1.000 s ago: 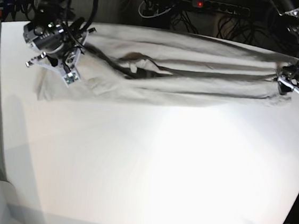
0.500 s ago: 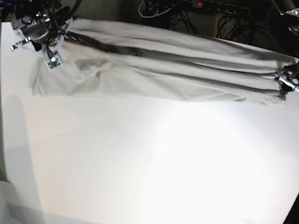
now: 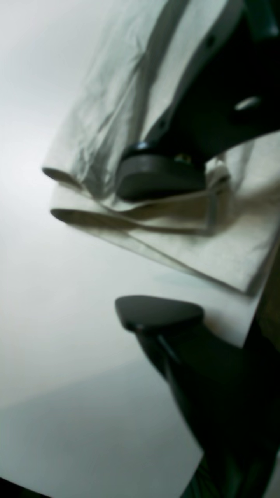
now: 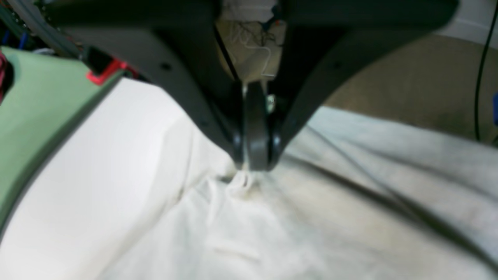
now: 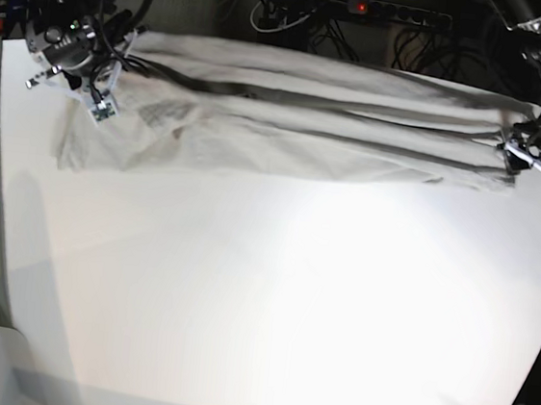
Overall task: Layout the t-shirt on the table in an organized manner, then fold the t-shirt properly
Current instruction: 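Hold the long strip with both grippers and straighten it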
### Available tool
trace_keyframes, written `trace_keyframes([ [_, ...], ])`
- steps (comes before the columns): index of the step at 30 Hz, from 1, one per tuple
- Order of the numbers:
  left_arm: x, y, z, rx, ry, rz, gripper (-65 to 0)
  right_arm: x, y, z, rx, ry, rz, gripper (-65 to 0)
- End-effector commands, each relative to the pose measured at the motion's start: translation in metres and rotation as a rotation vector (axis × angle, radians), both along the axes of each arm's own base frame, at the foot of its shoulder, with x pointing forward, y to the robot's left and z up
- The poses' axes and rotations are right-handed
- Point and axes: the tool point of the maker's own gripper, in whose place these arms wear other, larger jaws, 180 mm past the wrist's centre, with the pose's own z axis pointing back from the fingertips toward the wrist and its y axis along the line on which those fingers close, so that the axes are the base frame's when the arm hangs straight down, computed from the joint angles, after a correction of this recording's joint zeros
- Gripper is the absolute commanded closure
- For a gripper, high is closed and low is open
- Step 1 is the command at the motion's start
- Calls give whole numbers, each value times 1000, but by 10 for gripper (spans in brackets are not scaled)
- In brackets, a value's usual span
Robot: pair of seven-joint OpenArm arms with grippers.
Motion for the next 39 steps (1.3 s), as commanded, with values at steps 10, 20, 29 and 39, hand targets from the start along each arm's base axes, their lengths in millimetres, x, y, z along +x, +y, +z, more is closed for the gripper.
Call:
trace_keyframes([
  [10,4,-10,5,27,-3,-68,-650,6,6,-4,8,4,21,-200],
  [20,8,-13,23,63,-44,-84,-650,7,6,-3,7,1,21,-244],
  [29,9,-17,19,0,-67,-76,-650,12,8,-3,11,-8,26,-244],
  [39,1,-18,-15,-74,2,-42,-650,14,10,-2,11,-9,34,-244],
])
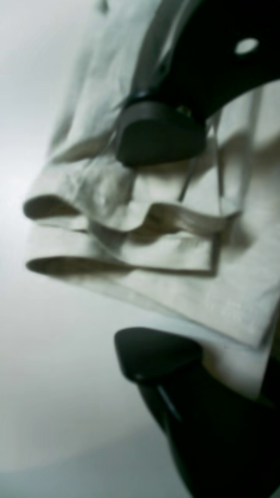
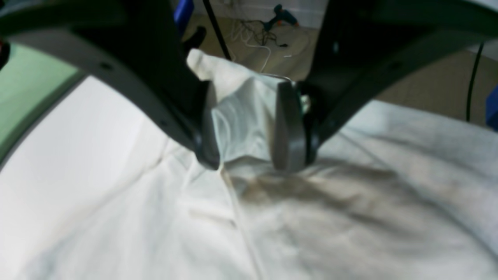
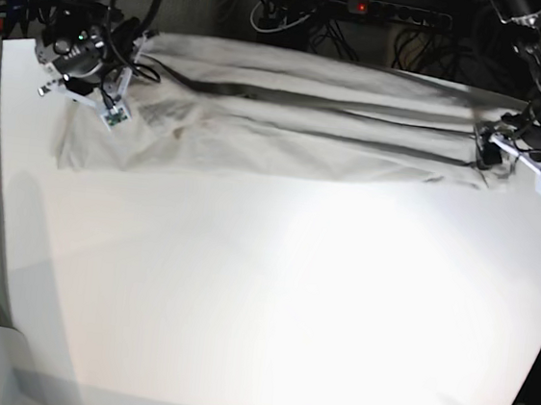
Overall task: Layout the t-shirt on the table in an organized manner, then fold the t-shirt properly
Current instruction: 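Hold the long strip with both grippers and straighten it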
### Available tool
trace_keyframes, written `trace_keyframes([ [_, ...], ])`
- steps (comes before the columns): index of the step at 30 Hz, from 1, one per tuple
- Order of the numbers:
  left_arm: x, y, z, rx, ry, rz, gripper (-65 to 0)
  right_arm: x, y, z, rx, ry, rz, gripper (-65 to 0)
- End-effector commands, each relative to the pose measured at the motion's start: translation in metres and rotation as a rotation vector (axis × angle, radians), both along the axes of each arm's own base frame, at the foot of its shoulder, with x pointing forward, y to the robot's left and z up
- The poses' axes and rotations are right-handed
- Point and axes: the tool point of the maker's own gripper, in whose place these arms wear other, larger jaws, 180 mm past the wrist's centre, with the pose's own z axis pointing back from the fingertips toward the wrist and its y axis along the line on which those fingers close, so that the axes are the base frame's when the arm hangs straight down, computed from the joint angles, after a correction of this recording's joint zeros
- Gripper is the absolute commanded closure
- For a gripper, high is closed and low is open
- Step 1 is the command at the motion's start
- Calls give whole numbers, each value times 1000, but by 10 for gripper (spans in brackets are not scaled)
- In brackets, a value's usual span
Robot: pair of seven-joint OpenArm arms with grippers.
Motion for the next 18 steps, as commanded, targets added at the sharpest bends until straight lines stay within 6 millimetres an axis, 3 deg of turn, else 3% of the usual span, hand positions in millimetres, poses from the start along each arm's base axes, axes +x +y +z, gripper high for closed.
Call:
trace_keyframes([
  [1,-1,5,1,11,16,-2,-650,7,-3,6,-8,-29,-6,-244],
  [3,-2,4,-1,6,22,-3,-650,11,-3,8,-8,-38,-7,-244],
  [5,-4,4,-5,-1,31,0,-584,12,-3,8,-9,-40,-7,-244],
  [11,-1,2,-11,-24,39,9,-152,13,-2,9,-7,-43,-7,-244],
  [13,1,2,-10,-24,35,9,-50,13,-2,9,-6,-43,-8,-244],
  [18,9,3,-3,-16,12,6,-30,14,5,8,2,-42,14,-244],
])
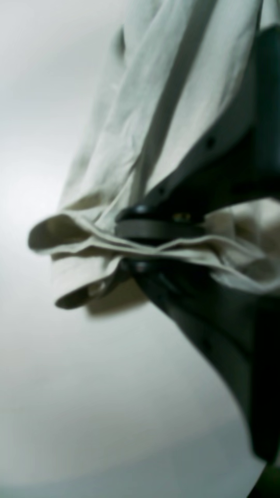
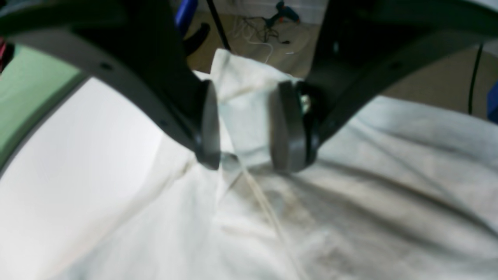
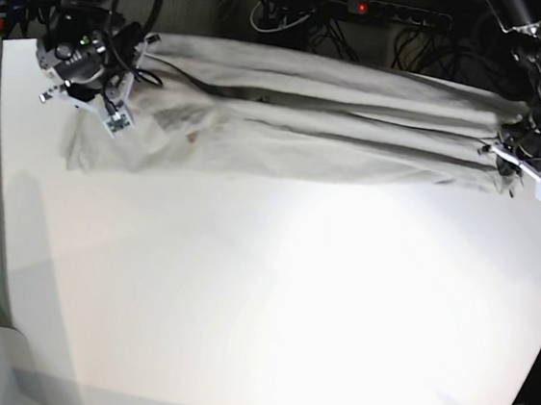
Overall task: Layout the t-shirt on the table in an organized manner, then fold the t-shirt properly
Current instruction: 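Hold the long strip with both grippers and straighten it, then carry the strip end with the left gripper toward the right gripper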
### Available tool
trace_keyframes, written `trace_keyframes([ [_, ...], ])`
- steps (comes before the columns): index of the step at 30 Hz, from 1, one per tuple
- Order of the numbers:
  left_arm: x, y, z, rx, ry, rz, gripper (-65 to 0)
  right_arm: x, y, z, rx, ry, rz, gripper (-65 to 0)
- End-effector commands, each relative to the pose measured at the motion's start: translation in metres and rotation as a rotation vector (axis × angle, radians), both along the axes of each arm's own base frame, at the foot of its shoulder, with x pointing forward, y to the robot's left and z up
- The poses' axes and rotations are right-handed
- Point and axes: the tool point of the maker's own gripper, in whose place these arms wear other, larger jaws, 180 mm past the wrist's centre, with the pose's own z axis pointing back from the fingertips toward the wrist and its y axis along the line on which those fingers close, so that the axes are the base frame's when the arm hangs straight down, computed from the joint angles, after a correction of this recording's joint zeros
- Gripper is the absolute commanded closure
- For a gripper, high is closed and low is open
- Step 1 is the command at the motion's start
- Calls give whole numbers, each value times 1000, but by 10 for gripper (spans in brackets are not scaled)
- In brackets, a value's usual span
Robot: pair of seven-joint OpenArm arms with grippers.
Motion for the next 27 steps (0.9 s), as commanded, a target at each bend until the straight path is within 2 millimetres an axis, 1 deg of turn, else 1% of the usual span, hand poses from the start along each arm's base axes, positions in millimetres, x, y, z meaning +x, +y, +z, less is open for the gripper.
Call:
trace_keyframes([
  [1,0,4,3,23,20,-6,-30,6,0,5,-1,-25,-2,-244],
  [3,6,5,15,47,-9,-15,-2,6,3,5,1,-25,5,-244],
  [6,11,4,35,82,-17,-36,-1,7,8,4,7,-22,23,-244],
  [8,17,1,54,108,-34,-52,-1,6,12,2,13,-14,35,-244],
  [11,25,-2,84,159,-71,-73,-1,3,17,-11,28,27,43,-244],
  [14,29,-18,102,166,-101,-85,-1,-1,17,-25,41,67,34,-243],
  [16,28,-28,112,169,-110,-90,-1,3,20,-26,62,47,41,-243],
  [18,26,-45,115,144,-118,-90,-1,5,24,-27,77,27,48,-243],
  [21,25,-70,114,87,-132,-85,-1,5,25,-27,80,25,51,-243],
  [24,34,-115,107,5,-143,-140,-1,6,25,-27,80,23,51,-243],
  [26,40,-149,101,-51,-141,-204,0,6,25,-26,80,22,51,-243],
  [27,43,-162,101,-66,-145,-237,0,6,25,-26,80,22,51,-243],
])
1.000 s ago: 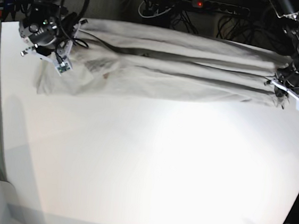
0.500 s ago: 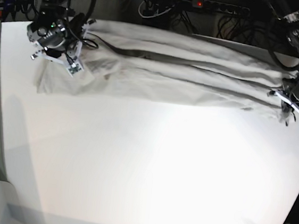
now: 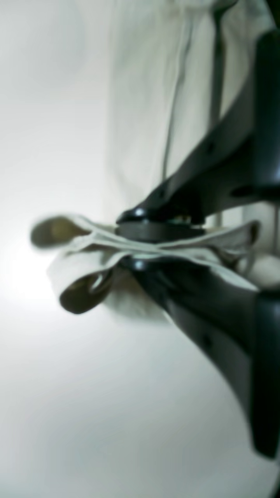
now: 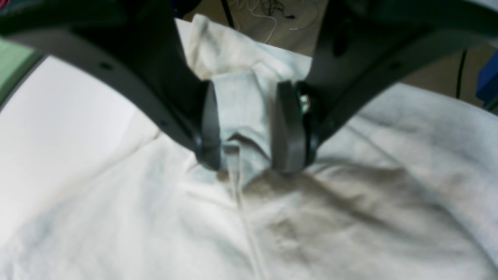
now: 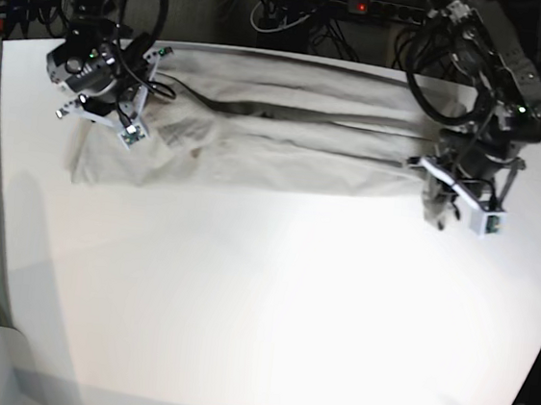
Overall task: Layout the t-shirt on the table in an organized manner, then fold the t-shirt properly
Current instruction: 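Carry the strip end with the left gripper toward the right gripper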
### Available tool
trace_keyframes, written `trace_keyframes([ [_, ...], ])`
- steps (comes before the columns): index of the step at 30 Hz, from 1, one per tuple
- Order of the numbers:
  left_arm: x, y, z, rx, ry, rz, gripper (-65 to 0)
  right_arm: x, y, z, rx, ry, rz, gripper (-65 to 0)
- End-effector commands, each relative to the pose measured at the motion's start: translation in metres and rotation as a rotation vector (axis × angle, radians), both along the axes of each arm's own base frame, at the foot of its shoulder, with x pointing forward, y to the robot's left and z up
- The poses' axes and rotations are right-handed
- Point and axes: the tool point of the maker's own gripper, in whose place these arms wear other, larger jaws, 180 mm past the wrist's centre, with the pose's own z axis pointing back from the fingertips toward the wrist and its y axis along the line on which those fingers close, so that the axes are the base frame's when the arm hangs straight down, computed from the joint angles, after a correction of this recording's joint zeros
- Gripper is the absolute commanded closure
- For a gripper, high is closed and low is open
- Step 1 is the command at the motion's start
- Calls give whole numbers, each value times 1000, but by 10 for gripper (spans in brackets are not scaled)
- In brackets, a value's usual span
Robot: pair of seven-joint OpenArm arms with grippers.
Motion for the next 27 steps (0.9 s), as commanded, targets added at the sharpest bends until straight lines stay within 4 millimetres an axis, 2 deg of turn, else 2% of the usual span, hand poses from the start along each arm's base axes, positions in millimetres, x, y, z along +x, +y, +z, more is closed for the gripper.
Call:
trace_keyframes([
  [1,10,-12,10,-15,-47,-31,0,-9,2,-8,7,36,-8,-243],
  [4,17,-45,10,-37,-49,-129,0,-9,2,-8,7,36,-8,-243],
  [6,20,-80,3,-78,-34,-206,0,-9,2,-8,7,38,-8,-243],
  [8,24,-110,-2,-152,-41,-194,0,-9,3,-8,5,38,-7,-243],
  [12,18,-157,-20,-231,-46,-202,0,-9,2,-8,2,37,-6,-243],
  [16,9,-196,-28,-265,-46,-279,0,-8,1,-7,1,35,-5,-243],
  [19,4,-204,-34,-270,-28,-298,0,-8,1,-7,1,35,-5,-243],
  [27,2,-203,-37,-260,-18,-299,-1,-8,1,-7,1,35,-5,-243],
])
